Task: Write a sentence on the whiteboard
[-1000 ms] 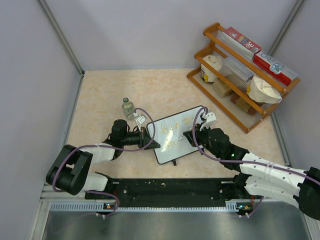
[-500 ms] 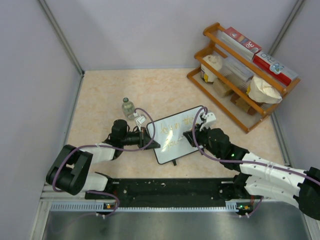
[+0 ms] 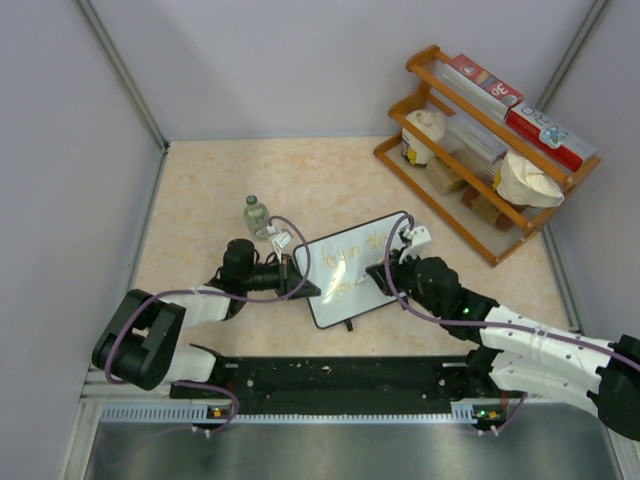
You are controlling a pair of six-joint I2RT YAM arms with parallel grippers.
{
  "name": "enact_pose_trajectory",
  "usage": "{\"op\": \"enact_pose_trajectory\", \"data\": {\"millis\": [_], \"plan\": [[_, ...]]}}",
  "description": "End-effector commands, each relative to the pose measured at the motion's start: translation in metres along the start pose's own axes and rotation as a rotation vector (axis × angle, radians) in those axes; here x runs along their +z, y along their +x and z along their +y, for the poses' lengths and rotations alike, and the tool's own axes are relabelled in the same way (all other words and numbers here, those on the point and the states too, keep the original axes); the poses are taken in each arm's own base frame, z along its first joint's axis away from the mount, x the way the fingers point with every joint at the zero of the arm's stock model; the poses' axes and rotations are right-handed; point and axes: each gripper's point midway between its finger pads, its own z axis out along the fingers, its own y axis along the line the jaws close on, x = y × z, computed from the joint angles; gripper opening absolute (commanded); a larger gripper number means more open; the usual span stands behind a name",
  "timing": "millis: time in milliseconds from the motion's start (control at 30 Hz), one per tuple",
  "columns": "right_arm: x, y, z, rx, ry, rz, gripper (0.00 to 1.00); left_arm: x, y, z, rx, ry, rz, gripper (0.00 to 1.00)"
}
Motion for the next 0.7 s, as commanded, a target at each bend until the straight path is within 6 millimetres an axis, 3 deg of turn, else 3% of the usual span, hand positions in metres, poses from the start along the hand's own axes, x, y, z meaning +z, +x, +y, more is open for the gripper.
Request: {"op": "enact_pose_trajectory", "data": {"millis": [0,433,667], "plan": [[-0.004,0.007,-0.013,-0.016,0.043,0.017,0.00,0.000,0.015,0.001,-0.011,0.014,0.043,0.00],[-0.016,-0.046,0.011,0.003,-0.028,-0.121,0.00,-0.001,0.015,0.001,-0.010,0.015,0.043,0.00],[-0.008,-0.049,0.007,-0.015,0.011,-0.116,0.00,-0.001,0.014,0.000,-0.007,0.015,0.042,0.00]]}}
